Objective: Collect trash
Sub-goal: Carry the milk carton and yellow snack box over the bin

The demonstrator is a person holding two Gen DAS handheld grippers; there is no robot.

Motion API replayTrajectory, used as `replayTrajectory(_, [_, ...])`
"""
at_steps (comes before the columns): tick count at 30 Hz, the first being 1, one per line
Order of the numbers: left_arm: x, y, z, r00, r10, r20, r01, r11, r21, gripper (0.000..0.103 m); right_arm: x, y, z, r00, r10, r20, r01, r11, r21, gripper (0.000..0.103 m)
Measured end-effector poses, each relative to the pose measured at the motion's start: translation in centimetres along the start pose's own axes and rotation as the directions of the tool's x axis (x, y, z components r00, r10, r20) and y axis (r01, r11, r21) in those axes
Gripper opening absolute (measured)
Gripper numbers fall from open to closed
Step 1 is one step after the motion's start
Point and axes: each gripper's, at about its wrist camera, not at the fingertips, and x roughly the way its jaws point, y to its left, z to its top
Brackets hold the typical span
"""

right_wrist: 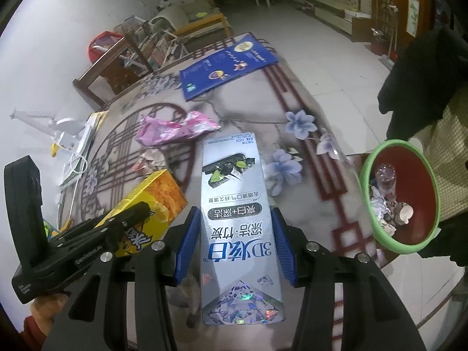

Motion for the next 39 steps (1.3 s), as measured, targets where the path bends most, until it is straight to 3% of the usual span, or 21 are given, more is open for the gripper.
replayTrajectory(24, [4.6, -10.9, 1.6, 0.999, 0.009, -0.033, -0.007, 0.996, 0.083, 0.036, -2.1, -12.7, 2.2, 0.999, -0.014, 0.033, 0.01, 0.993, 0.118, 0.048])
replayTrajectory(31, [6.9, -16.5, 2.1, 0.997, -0.034, -0.063, 0.043, 0.987, 0.154, 0.036, -3.4, -18.1, 2.0, 0.997, -0.054, 0.047, 0.044, 0.981, 0.188, 0.048])
replayTrajectory(39, [10.4, -24.2, 1.8, 0.986, -0.107, -0.13, 0.138, 0.956, 0.26, 0.036, -4.9, -24.9, 0.9, 0.991, -0.128, 0.047, 0.11, 0.955, 0.277, 0.048])
